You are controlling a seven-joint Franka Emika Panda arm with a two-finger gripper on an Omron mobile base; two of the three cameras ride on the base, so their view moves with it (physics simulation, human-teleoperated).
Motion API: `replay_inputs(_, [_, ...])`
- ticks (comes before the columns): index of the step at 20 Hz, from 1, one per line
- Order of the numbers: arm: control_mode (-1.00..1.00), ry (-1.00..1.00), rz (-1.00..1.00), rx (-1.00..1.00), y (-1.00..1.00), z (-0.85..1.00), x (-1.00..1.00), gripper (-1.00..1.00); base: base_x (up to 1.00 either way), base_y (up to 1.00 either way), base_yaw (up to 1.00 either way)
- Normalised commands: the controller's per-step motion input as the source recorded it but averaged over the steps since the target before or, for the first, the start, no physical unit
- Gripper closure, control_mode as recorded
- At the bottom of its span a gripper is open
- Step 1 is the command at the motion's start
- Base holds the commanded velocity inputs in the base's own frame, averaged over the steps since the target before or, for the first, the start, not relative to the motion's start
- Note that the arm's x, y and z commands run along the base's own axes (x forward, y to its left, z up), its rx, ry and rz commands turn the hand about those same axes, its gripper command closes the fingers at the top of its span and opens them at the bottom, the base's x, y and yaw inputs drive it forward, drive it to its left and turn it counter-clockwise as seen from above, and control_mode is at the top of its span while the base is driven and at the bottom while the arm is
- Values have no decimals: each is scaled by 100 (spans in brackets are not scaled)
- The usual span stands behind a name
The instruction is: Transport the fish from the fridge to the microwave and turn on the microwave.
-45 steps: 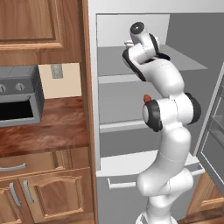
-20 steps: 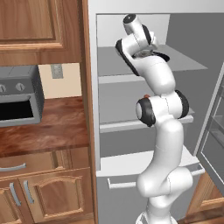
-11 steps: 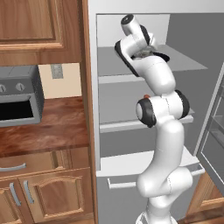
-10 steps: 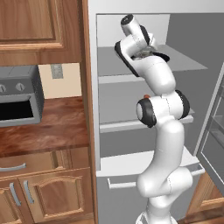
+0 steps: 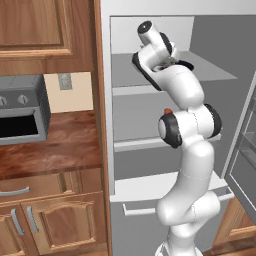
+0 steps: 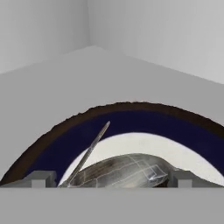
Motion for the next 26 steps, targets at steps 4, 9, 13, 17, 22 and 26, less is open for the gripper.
replay_inputs(4, [-100, -6, -1, 7, 0, -33, -3, -100, 0, 0, 0])
replay_inputs(9, [-100, -3, 1, 11, 0, -34, -7, -100, 0, 0, 0])
replay_inputs(13, [-100, 0, 6, 15, 0, -42, -5, -100, 0, 0, 0])
replay_inputs(17, [-100, 0, 7, 10, 0, -38, 0, -100, 0, 0, 0])
replay_inputs(22, [-100, -2, 8, 1, -1, -29, 1, -100, 0, 0, 0])
replay_inputs(26, [-100, 0, 8, 0, -2, -19, 0, 100, 0, 0, 0])
